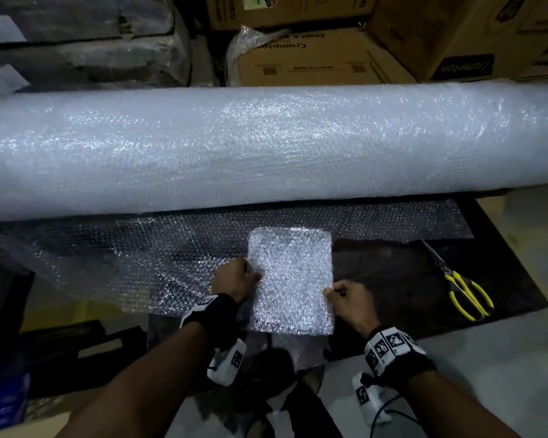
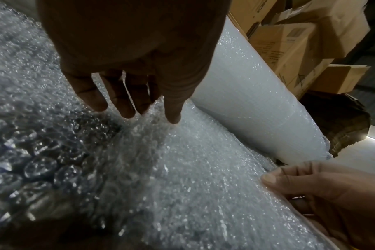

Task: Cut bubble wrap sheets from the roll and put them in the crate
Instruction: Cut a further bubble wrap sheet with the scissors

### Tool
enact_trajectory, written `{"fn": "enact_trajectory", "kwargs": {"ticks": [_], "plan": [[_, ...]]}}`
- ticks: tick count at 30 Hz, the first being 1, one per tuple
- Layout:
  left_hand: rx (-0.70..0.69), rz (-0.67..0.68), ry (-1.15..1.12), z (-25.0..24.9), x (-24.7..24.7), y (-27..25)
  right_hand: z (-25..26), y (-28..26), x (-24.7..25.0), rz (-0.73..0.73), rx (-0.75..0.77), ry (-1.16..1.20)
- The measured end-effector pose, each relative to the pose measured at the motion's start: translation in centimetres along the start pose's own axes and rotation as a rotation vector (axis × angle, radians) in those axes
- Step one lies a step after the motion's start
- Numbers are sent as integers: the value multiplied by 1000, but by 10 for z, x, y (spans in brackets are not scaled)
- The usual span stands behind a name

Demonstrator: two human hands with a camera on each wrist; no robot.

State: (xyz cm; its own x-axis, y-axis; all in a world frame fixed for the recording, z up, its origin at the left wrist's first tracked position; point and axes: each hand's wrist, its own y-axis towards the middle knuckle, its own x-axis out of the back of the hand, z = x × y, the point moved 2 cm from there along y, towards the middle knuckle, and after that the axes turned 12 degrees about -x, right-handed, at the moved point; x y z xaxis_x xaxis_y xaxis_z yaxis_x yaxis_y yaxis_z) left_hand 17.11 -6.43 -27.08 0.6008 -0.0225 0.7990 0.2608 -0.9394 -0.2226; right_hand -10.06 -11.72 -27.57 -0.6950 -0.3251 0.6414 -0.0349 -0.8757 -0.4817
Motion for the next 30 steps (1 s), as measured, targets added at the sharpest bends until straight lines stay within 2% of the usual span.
{"fn": "enact_trajectory", "kwargs": {"ticks": [13,30], "plan": [[18,16,62,1,0,2,-4,5,0,-8,8,26],[-17,22,115,2,1,-1,-1,1,1,-32,20,-84]]}}
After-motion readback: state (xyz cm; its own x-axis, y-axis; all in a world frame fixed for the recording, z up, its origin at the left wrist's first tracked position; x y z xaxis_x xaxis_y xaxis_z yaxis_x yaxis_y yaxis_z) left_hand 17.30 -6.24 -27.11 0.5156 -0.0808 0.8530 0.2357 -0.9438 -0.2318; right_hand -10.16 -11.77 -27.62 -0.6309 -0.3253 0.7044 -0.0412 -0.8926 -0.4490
